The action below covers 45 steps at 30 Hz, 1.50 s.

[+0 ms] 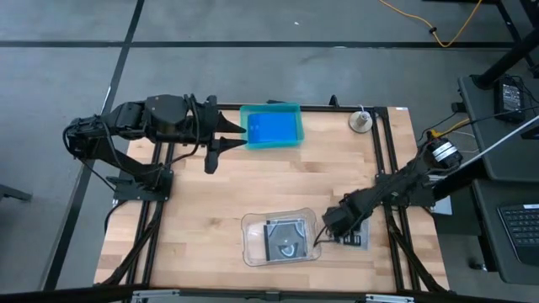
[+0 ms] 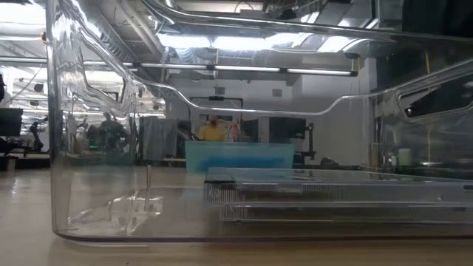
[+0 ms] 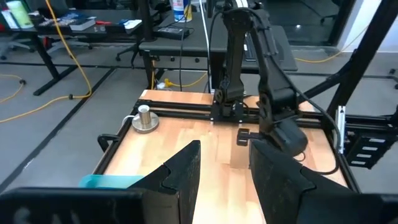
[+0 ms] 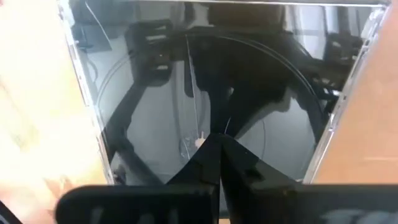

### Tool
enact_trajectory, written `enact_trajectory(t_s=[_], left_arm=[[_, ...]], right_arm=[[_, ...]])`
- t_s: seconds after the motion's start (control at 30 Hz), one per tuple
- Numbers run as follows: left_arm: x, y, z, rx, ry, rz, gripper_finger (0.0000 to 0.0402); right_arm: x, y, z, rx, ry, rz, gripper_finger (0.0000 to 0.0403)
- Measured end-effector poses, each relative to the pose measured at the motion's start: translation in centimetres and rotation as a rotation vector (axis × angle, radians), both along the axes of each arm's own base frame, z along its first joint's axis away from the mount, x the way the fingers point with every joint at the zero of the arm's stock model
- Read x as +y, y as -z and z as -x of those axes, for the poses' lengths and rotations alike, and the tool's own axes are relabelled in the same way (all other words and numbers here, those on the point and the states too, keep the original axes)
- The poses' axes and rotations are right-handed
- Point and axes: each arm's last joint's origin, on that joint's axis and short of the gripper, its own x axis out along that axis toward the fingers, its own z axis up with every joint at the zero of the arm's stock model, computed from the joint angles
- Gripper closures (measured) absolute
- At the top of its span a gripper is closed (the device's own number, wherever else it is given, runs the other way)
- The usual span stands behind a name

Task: Pick & place jewel cases by type
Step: Put the black CD case into the transparent bin

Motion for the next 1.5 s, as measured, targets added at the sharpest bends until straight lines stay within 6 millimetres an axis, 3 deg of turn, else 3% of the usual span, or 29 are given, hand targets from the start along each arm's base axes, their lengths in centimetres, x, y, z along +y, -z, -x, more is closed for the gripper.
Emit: enact_trajectory(t_s=[0.23, 0.47, 0.57, 0.73, 0.83, 1.03, 1.17, 1.5], left_arm=[[0.0, 0.2, -0.4, 0.01, -0.004, -0.005, 0.0272], [-0.1, 0.9, -1.8, 0.039, -0.006, -0.001, 0.0272], [-0.2, 1.3, -2.5, 0.051, -0.005, -0.001, 0.0272], [-0.2, 1.6, -3.0, 0.063, -0.003, -0.001, 0.0272], [-0.2, 1.6, -3.0, 0.062, -0.009, 0.005, 0.0272], [0.1, 1.6, -3.0, 0.058, -0.106, -0.02, 0.0272], [0.8, 2.4, -3.4, 0.083, -0.221, -0.052, 0.0272], [4.8, 7.6, -4.9, 0.168, -0.363, 0.141, 0.0272]], right_arm=[[-4.8, 0.4, -0.2, -0.052, 0.027, 0.014, 0.0395], [-10.0, -0.5, -3.2, -0.246, 0.027, 0.089, 0.0395], [-11.8, -2.1, -4.7, -0.327, 0.061, 0.109, 0.0396], [-13.5, -6.7, -6.0, -0.478, 0.065, 0.151, 0.0396], [-14.0, -9.6, -5.4, -0.539, 0.109, 0.2, 0.0396], [-14.7, -11.1, -1.4, -0.371, 0.268, 0.252, 0.0396], [-14.6, -10.6, 0.5, -0.256, 0.274, 0.305, 0.0396], [-13.4, -3.7, 3.4, -0.178, 0.332, 0.106, 0.0396]])
